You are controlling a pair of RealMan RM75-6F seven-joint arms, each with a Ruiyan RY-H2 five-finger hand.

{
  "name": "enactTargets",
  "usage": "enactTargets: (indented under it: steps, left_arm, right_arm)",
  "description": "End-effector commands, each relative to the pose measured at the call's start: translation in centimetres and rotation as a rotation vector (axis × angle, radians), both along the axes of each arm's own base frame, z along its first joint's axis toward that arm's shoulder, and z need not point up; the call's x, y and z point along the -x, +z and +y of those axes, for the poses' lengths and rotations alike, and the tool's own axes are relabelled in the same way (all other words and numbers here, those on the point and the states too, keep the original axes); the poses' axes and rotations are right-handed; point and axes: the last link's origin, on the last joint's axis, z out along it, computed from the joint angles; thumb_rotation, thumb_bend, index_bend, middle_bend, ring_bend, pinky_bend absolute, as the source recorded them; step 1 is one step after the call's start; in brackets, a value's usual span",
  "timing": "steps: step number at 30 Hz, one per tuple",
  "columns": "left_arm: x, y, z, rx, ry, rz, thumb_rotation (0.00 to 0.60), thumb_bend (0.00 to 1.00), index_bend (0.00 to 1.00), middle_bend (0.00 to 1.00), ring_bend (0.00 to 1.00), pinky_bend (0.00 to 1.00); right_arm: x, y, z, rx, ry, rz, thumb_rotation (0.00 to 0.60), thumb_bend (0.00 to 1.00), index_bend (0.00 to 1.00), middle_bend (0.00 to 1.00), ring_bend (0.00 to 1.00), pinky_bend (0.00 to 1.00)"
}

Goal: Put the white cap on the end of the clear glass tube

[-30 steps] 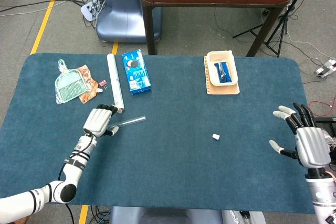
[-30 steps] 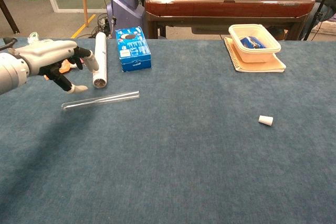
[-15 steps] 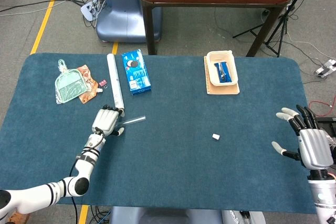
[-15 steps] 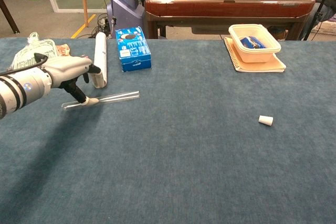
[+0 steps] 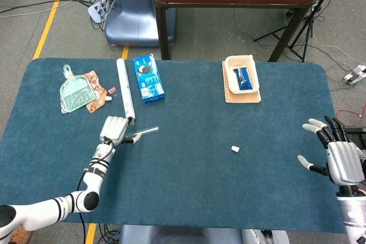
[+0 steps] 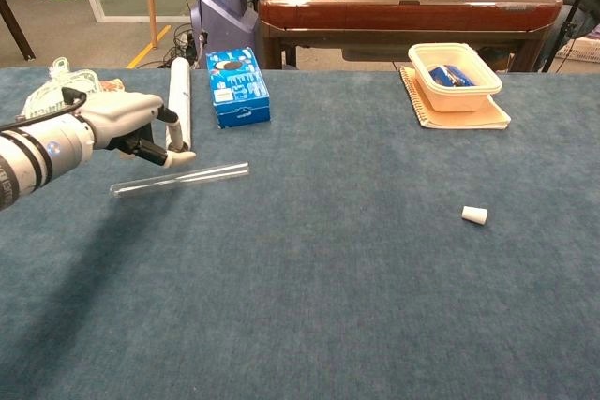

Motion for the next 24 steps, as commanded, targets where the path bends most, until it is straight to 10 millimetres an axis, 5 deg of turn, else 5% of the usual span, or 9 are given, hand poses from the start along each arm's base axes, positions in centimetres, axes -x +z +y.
enactTargets:
  steps: [1,9,15,21,24]
  left_arm:
    - [-0.4,-0.8,0.3,0.013,0.004,0.029,0.301,0.22,0.42,1.00,0.96,1.00]
    - [-1.1,-1.5,0.4,0.028,0.004,0.004,0.388,0.22,0.42,1.00,0.96,1.00]
    - [-1.3,-1.9,0.4,0.040,0.006,0.001,0.389,0.22,0.41,1.00,0.96,1.00]
    - [-1.2,-2.3,0.5,0.040,0.015,0.003,0.588,0.22,0.40,1.00,0.96,1.00]
    - [-1.1,-2.3,0.5,0.036,0.020,0.006,0.600,0.22,0.42,1.00,0.96,1.00]
  right_arm:
    - [0.1,0.0,0.1,0.002,-0.004,0.000,0.600,0.17,0.28,0.19,0.05,0.06]
    - [0.4,-0.1,0.1,-0.004,-0.016,-0.003,0.600,0.17,0.28,0.19,0.05,0.06]
    - [0.5,-0.1,0.2,-0.004,-0.022,-0.002,0.600,0.17,0.28,0.19,0.05,0.06]
    - [0.7,-0.1,0.4,-0.006,-0.030,-0.002,0.600,0.17,0.28,0.19,0.05,0.06]
    - [0.8,-0.1,0.4,-0.006,-0.032,-0.003,0.600,0.17,0.28,0.19,0.05,0.06]
